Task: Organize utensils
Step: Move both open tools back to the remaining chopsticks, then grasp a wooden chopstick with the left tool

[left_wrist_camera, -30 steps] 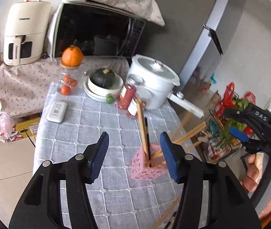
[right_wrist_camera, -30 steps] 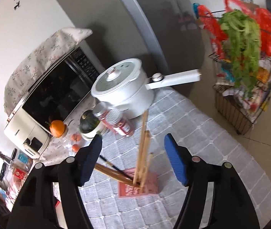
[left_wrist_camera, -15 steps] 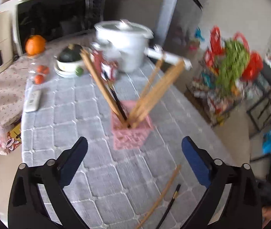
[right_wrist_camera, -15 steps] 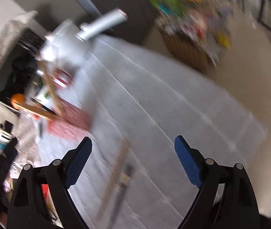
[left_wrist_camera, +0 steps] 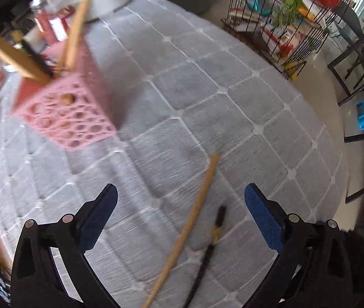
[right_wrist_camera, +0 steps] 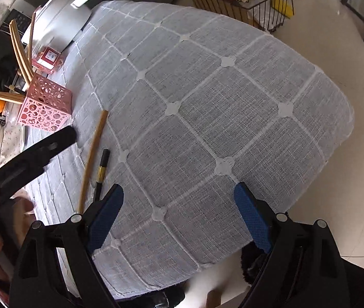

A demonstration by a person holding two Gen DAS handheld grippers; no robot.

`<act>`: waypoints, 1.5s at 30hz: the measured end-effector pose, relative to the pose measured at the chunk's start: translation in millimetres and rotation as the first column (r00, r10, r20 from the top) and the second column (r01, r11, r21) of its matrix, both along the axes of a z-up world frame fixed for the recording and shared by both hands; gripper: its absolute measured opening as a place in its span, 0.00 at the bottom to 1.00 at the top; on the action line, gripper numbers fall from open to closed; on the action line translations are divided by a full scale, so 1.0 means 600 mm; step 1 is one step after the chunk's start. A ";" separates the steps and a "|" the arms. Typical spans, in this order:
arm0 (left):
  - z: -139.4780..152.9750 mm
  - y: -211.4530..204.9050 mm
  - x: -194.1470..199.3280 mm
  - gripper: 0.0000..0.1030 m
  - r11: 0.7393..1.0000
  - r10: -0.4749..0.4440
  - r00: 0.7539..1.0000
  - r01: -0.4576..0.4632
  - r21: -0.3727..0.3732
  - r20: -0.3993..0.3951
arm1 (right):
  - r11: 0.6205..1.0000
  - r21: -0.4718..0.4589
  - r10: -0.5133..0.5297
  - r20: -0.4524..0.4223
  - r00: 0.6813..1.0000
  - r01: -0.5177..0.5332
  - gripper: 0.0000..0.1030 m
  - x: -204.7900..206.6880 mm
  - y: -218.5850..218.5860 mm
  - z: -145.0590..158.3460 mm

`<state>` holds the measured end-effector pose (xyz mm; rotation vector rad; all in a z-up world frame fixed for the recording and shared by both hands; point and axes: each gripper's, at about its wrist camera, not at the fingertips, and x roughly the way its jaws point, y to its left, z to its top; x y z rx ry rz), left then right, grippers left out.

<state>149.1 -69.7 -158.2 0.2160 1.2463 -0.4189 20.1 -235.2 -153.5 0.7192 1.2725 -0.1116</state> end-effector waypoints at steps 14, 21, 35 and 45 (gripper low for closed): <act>-0.024 -0.001 0.020 0.06 0.997 -0.042 0.999 0.043 0.060 -0.015 | 1.000 0.014 0.010 0.005 1.000 -0.010 0.83 0.022 0.013 0.004; 0.053 0.113 -0.028 0.06 0.998 0.054 0.988 -0.056 0.010 0.148 | 0.997 -0.009 0.075 -0.017 0.997 -0.075 0.83 0.072 0.080 0.001; 0.182 0.218 -0.106 0.07 0.985 0.172 0.896 -0.160 -0.065 0.410 | 0.926 -0.369 0.055 -0.076 0.996 -0.080 0.77 0.120 0.215 0.006; 0.192 0.245 -0.116 0.07 0.980 0.199 0.888 -0.172 -0.103 0.414 | 0.788 -0.611 0.090 0.001 0.996 -0.070 0.77 0.077 0.254 0.037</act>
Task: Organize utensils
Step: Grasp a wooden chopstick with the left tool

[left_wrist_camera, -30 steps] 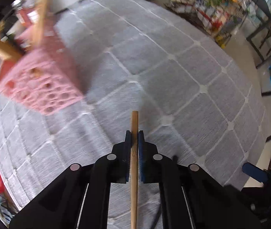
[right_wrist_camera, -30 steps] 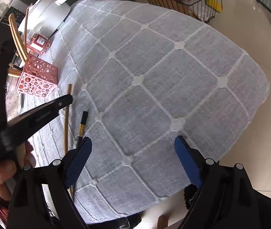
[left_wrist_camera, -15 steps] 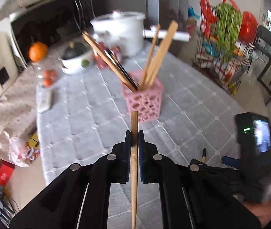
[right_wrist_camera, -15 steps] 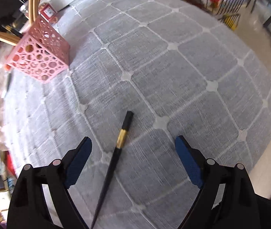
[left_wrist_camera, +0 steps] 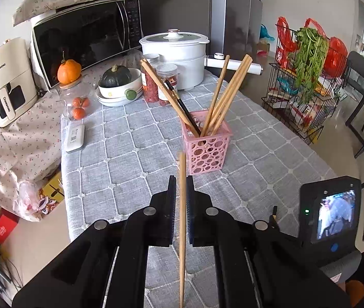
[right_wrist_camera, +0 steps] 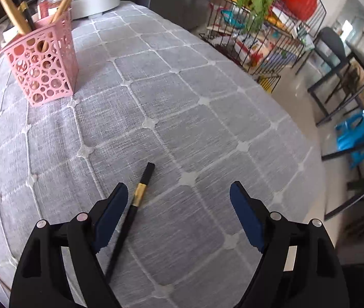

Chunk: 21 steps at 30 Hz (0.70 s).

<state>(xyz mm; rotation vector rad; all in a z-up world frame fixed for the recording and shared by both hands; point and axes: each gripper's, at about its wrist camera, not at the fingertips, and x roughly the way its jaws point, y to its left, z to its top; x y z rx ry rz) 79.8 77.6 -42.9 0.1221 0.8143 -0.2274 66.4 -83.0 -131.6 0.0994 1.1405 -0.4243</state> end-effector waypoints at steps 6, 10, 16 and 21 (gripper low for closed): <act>-0.001 0.007 0.002 0.07 1.000 -0.002 1.000 0.002 -0.021 -0.004 | 0.996 0.053 -0.074 0.017 0.997 0.073 0.83 -0.012 -0.055 0.009; 0.000 0.007 0.002 0.07 0.999 -0.019 1.000 0.018 -0.042 -0.009 | 0.956 0.271 -0.126 0.025 0.992 0.115 0.83 -0.014 -0.115 0.015; -0.053 0.004 0.039 0.09 0.993 -0.089 0.975 0.071 -0.092 -0.203 | 0.813 0.578 -0.039 -0.063 0.997 0.068 0.83 -0.008 -0.122 0.014; -0.149 0.019 0.113 0.17 0.990 -0.059 0.895 -0.002 -0.138 -0.441 | 0.774 0.627 -0.031 -0.100 0.995 0.087 0.82 0.004 -0.094 0.012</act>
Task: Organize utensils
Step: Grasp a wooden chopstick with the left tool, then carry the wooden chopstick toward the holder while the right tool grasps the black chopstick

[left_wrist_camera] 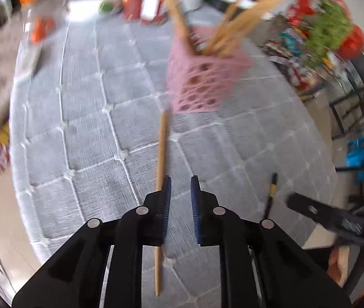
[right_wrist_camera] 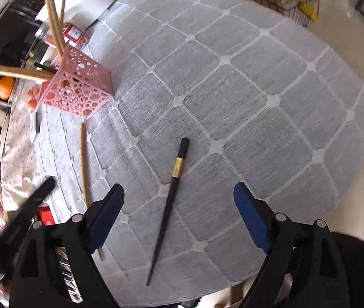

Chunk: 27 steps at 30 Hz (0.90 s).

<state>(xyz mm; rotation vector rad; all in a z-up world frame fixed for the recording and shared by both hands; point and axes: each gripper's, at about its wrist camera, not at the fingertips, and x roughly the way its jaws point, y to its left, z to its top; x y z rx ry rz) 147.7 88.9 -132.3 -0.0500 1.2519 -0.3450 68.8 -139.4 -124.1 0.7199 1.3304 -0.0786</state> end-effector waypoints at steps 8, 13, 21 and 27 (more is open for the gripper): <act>-0.049 -0.043 0.063 0.25 0.992 0.023 1.000 -0.024 0.121 0.016 | 0.995 0.066 -0.080 -0.020 0.997 0.081 0.82 -0.023 -0.051 -0.006; -0.076 -0.049 0.082 0.25 0.985 0.039 0.999 -0.042 0.169 0.021 | 0.990 0.096 -0.097 -0.071 0.993 0.104 0.82 -0.033 -0.074 -0.035; -0.080 -0.057 0.085 0.07 0.988 -0.025 0.998 0.017 0.152 0.053 | 0.988 0.106 -0.102 -0.093 0.990 0.112 0.82 -0.032 -0.071 -0.044; -0.042 -0.048 0.038 0.06 0.992 -0.011 0.997 0.001 0.126 0.083 | 0.994 0.064 -0.081 -0.087 0.993 0.086 0.82 -0.001 -0.054 -0.035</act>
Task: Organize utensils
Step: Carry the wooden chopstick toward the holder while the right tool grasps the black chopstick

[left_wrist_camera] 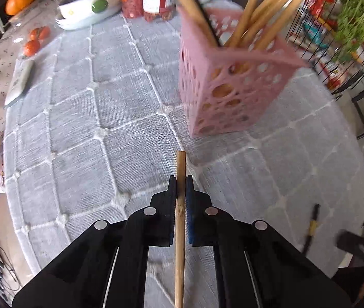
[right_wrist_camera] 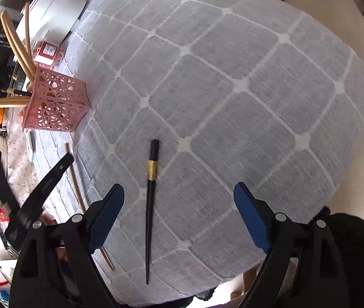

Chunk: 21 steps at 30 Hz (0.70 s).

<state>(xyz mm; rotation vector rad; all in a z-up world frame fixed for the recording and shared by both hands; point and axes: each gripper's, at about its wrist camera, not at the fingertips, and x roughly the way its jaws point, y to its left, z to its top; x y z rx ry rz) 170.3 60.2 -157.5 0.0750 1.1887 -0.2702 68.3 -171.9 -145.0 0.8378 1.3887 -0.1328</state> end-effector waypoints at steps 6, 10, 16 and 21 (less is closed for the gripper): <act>0.087 0.025 -0.067 0.06 0.994 -0.017 0.994 0.029 -0.104 0.112 | 0.996 -0.074 0.050 -0.032 0.998 -0.052 0.82 0.049 0.048 -0.020; 0.126 0.026 -0.085 0.06 0.992 -0.027 0.984 0.049 -0.120 0.177 | 0.975 -0.196 0.104 -0.030 0.994 -0.108 0.64 0.065 0.081 -0.010; 0.156 0.024 -0.102 0.06 0.990 -0.044 0.970 0.075 -0.118 0.240 | 0.930 -0.342 0.133 -0.032 0.991 -0.136 0.43 0.060 0.108 -0.004; 0.164 0.020 -0.114 0.06 0.991 -0.049 0.964 0.079 -0.106 0.260 | 0.862 -0.469 0.219 -0.002 0.976 -0.195 0.18 0.046 0.145 0.002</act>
